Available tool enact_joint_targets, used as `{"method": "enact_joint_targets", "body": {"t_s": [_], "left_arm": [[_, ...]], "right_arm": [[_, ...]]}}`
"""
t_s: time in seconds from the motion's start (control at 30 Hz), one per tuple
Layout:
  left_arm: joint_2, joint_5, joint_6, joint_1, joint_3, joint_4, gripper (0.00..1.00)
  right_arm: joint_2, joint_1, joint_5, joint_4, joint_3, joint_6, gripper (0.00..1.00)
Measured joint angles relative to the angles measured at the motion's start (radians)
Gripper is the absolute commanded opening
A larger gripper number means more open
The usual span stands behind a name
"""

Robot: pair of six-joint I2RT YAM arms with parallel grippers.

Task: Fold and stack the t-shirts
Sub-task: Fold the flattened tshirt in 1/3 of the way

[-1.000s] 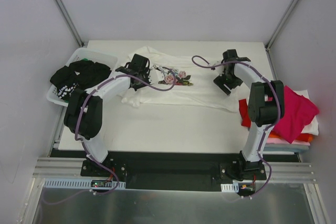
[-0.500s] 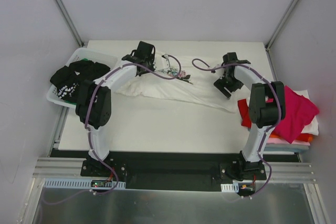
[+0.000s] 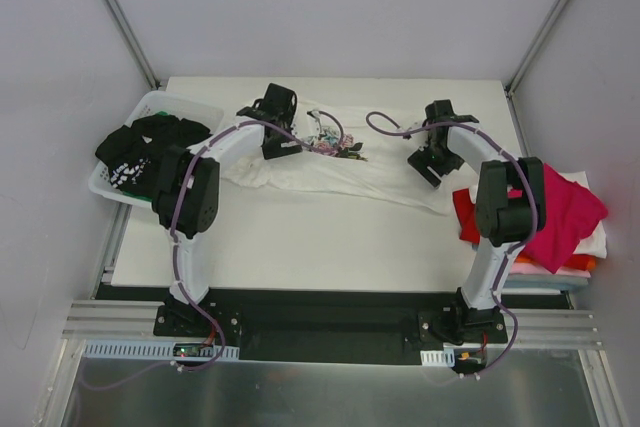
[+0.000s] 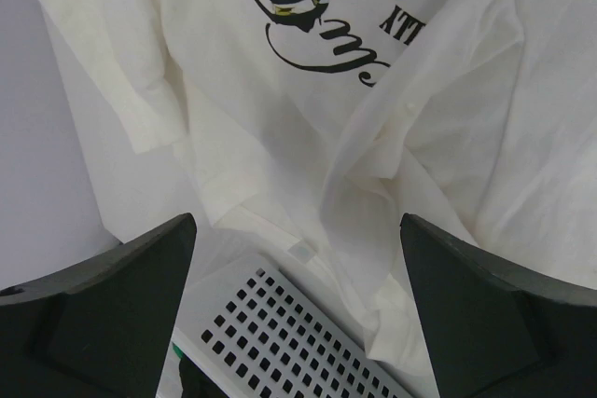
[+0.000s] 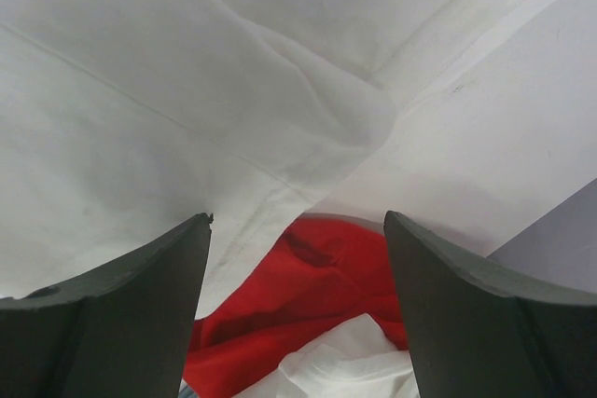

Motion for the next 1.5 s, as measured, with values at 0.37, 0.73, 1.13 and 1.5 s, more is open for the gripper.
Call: {"method": "enact_joint_targets", "body": {"t_s": [0.37, 0.73, 1.13, 1.5], "left_arm": [[-0.092, 0.010, -0.044, 0.027, -0.122, 0.012, 0.97], [-0.108, 0.010, -0.071, 0.127, -0.131, 0.056, 0.96], [-0.172, 0.026, -0.073, 0.151, -0.203, 0.071, 0.95], [-0.186, 0.072, -0.083, 0.159, -0.280, 0.071, 0.93]], "right_arm": [[-0.011, 0.000, 0.000, 0.009, -0.048, 0.000, 0.78], [-0.018, -0.009, 0.000, 0.025, -0.075, 0.001, 0.78], [-0.024, -0.021, 0.001, 0.031, -0.082, 0.002, 0.77], [-0.039, -0.026, 0.001, 0.039, -0.097, 0.003, 0.77]]}}
